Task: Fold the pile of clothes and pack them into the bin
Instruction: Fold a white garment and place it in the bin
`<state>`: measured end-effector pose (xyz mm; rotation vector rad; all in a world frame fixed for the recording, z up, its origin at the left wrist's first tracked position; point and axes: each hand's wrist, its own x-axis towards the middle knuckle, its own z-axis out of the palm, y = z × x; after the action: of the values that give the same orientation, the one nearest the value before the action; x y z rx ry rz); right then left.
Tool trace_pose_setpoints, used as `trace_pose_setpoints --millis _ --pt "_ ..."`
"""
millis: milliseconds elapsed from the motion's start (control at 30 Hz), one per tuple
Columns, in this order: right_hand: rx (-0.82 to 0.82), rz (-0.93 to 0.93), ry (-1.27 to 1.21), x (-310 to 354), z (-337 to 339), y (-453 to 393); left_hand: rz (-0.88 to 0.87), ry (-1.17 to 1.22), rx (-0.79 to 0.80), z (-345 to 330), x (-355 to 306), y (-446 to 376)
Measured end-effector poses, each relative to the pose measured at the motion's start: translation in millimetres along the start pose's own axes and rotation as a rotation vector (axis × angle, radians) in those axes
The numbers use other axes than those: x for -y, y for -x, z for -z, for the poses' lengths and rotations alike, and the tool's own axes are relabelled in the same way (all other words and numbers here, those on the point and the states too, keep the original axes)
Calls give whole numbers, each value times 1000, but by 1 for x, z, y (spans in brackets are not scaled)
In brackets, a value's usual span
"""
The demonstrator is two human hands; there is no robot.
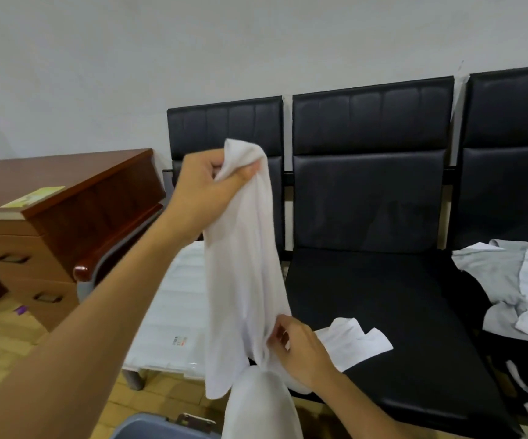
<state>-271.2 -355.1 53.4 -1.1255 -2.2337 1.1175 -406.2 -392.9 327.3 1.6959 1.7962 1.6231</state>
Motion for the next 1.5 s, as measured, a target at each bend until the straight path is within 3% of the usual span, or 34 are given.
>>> trace_pose_setpoints --millis 133,300,467,733,933,1133,1233,1367,1433,1500 --pt "94 -129 53 7 -10 4 -22 -24 36 -3 5 5" --pt "-42 -111 118 -14 -12 -3 -38 -37 22 9 1 10" --pt "-64 -132 143 -47 14 -5 21 -33 -31 27 6 7" --pt "-583 -164 114 -56 215 -41 156 -145 144 41 51 -38" --pt "-758 -142 59 -33 354 -98 178 -110 105 -6 92 -109" --pt "-886 -44 50 -34 424 -114 120 89 -65 -52 100 -171" --pt "-940 36 45 -45 419 -90 53 110 -35 -66 111 -157" --pt "-866 35 65 -96 362 -33 17 72 116 -80 148 -78" --pt "-701 -87 134 -133 315 0 107 -71 271 -90 176 -25" --pt "-428 -183 161 -172 269 30 241 -230 422 -97 213 24"
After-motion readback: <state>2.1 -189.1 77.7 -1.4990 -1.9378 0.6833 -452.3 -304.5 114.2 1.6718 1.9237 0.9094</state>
